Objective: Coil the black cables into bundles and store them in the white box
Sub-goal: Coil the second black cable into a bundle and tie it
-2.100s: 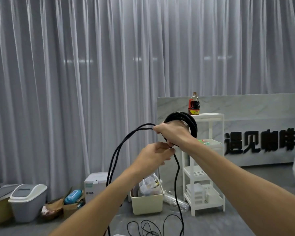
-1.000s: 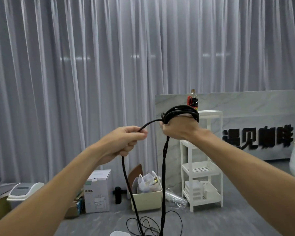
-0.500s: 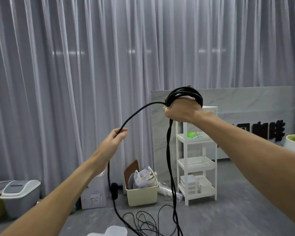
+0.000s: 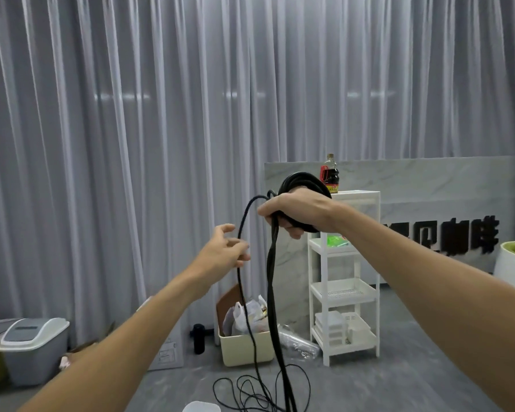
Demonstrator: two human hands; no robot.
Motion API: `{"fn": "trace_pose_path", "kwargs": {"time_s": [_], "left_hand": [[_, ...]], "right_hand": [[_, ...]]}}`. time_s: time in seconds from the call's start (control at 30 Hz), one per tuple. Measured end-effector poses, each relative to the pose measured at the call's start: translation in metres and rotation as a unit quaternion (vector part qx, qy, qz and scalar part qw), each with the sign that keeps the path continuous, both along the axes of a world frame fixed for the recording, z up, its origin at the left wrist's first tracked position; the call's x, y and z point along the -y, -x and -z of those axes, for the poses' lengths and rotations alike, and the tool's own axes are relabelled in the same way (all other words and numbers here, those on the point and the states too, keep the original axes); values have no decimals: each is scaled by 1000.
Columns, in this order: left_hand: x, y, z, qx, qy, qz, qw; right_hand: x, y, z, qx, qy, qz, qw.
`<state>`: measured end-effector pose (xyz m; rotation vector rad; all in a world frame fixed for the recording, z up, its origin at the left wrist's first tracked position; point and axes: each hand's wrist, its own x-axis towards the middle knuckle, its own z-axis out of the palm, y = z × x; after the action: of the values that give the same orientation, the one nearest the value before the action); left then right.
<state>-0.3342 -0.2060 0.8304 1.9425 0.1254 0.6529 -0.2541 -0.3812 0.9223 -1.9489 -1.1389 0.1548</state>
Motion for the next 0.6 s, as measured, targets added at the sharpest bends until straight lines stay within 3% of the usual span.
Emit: {"fn": "trace_pose_path", "kwargs": {"time_s": [0.13, 0.2, 0.6], "left_hand": [[28, 9, -6, 86, 31, 46, 995], [36, 17, -7, 112, -30, 35, 993], [36, 21, -15, 138, -115, -30, 983]], "right_hand": [[-9, 0, 8, -15, -10, 20, 1000], [-12, 1, 11, -16, -16, 31, 999], [-15, 10, -3, 75, 38, 84, 993]]}}
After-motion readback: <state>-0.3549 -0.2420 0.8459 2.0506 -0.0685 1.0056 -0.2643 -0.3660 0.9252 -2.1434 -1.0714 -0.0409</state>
